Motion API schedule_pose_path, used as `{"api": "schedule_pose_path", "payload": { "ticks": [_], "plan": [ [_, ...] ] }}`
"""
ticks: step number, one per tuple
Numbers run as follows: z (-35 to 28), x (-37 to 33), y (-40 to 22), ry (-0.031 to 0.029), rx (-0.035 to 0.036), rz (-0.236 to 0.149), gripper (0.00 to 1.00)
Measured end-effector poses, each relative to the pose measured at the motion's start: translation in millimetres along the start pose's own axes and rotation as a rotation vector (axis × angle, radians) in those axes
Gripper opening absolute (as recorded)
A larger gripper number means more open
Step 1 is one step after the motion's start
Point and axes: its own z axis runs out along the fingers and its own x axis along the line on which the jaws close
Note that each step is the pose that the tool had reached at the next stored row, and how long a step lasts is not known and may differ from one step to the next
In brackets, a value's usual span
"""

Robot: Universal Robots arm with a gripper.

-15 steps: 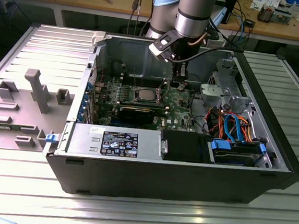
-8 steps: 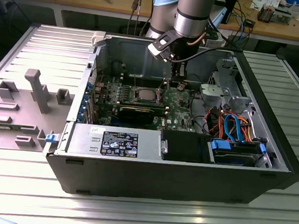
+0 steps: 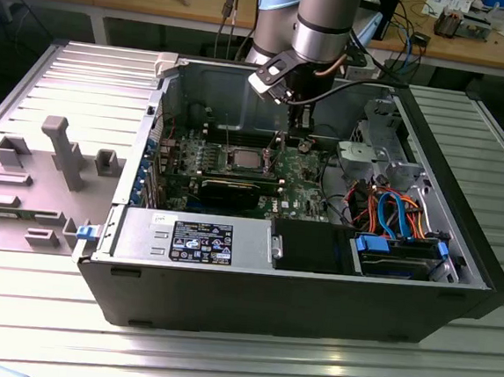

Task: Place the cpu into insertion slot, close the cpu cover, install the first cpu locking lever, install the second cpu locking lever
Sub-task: 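Close the cpu cover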

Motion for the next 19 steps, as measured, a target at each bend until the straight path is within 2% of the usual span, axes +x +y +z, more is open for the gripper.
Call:
{"api": "schedule_pose_path", "payload": {
  "ticks": [19],
  "plan": [
    [0.0,0.0,-5.6,0.0000,-0.0001,0.000,0.11]
  ]
}}
